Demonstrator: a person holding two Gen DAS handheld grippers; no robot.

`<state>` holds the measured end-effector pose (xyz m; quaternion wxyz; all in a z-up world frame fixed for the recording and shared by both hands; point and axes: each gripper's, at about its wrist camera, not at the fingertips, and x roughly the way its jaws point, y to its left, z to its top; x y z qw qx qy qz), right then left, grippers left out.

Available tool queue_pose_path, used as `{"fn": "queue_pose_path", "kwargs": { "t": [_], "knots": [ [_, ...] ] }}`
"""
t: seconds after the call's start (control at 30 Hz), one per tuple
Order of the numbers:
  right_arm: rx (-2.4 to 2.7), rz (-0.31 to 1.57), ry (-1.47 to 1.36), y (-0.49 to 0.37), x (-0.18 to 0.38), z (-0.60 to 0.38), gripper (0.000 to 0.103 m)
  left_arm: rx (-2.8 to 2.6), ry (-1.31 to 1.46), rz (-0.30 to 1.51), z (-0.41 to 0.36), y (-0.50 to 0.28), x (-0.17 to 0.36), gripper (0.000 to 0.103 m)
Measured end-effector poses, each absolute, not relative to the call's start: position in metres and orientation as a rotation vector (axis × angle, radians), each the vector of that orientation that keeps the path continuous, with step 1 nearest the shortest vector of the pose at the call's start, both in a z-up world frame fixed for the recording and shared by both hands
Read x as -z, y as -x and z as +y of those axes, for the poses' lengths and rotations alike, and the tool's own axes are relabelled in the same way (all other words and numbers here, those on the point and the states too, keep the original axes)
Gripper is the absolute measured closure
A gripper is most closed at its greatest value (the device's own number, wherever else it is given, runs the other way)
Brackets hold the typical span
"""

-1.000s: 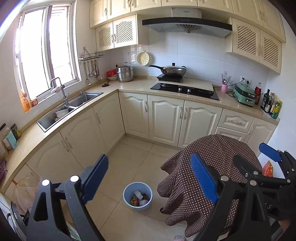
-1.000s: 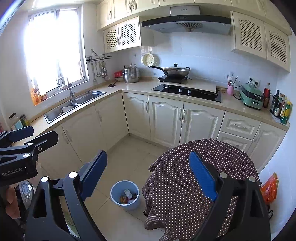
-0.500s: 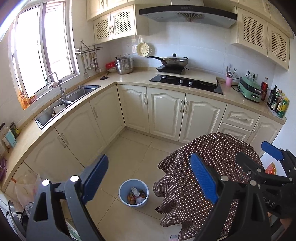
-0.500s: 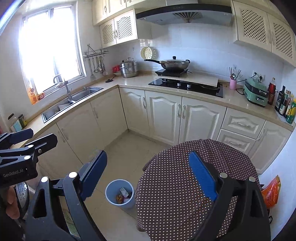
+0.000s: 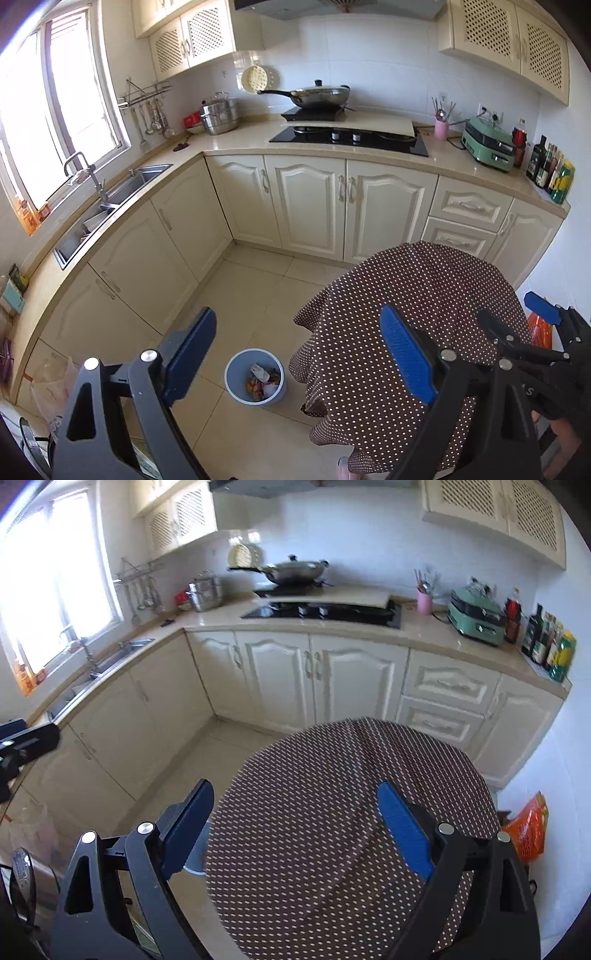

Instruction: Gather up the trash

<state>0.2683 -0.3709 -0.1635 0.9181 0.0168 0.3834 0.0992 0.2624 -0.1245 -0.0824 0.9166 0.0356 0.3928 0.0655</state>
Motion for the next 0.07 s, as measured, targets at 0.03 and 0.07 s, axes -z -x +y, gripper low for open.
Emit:
{"fn": "queue_pose_path", "kwargs": {
  "t": [0.03,0.07],
  "knots": [
    [-0.179,0.829,-0.043,-0.2748,0.1797,-0.3813,0.016,-0.134,-0.083,0.819,-0.1301,-0.2665,0.0865,0.015],
    [-0.166,0.855,-0.054,-0.2796,0.1893,-0.3874,0.016,-0.135,-0.094,0.830,-0.1351,-0.2702,0.0903,0.015]
  ]
}}
